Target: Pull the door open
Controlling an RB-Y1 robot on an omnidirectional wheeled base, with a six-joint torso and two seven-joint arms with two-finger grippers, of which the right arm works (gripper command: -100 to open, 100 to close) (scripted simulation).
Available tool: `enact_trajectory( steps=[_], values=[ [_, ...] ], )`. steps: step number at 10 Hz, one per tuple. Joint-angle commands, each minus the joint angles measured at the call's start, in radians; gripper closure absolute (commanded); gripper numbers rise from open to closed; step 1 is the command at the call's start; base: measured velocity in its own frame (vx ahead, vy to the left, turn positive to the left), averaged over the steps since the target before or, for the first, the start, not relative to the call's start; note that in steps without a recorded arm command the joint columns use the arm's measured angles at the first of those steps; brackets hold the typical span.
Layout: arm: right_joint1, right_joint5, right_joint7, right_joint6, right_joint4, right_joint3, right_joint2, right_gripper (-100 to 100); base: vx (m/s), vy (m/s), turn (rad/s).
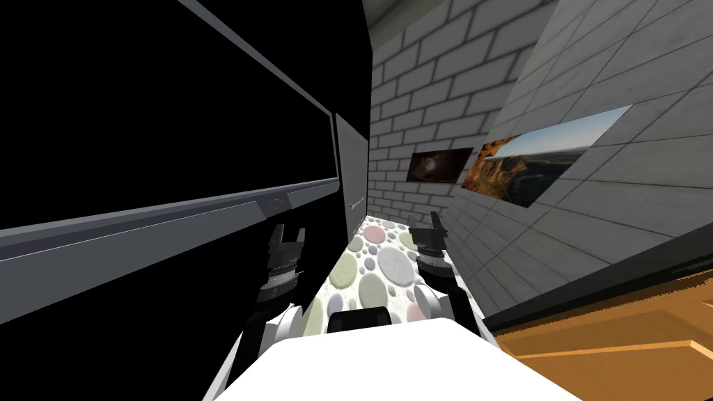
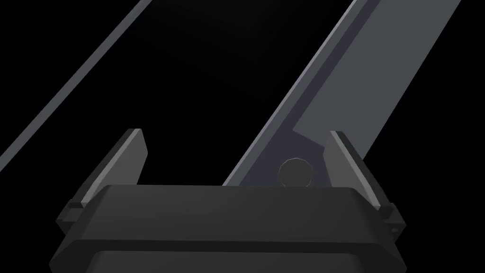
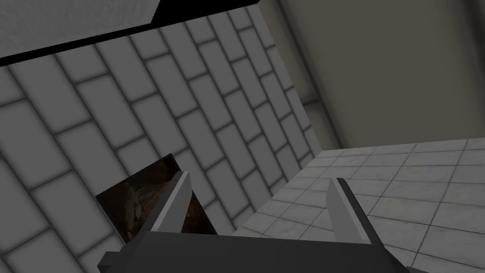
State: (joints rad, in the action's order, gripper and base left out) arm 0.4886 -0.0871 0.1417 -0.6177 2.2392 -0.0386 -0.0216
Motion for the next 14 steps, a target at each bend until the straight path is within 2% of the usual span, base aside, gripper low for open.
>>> enact_trajectory(
  steps=[1,2,6,7,14],
  values=[
    [-0.01,0.001,0.003,-0.007,-0.029,-0.001,-0.008,-100,0.055,-0.025,0.12],
    [-0.022,0.001,0.007,-0.015,-0.063,-0.001,-0.016,-100,0.095,-0.038,0.173],
    [-0.047,0.002,0.016,-0.032,-0.137,-0.003,-0.034,-100,0.091,-0.041,0.115],
    [-0.059,0.003,0.02,-0.04,-0.173,-0.004,-0.042,-100,0.089,-0.049,0.146],
    [-0.112,0.006,0.038,-0.077,-0.328,-0.007,-0.075,-100,0.083,-0.049,0.125]
  ],
)
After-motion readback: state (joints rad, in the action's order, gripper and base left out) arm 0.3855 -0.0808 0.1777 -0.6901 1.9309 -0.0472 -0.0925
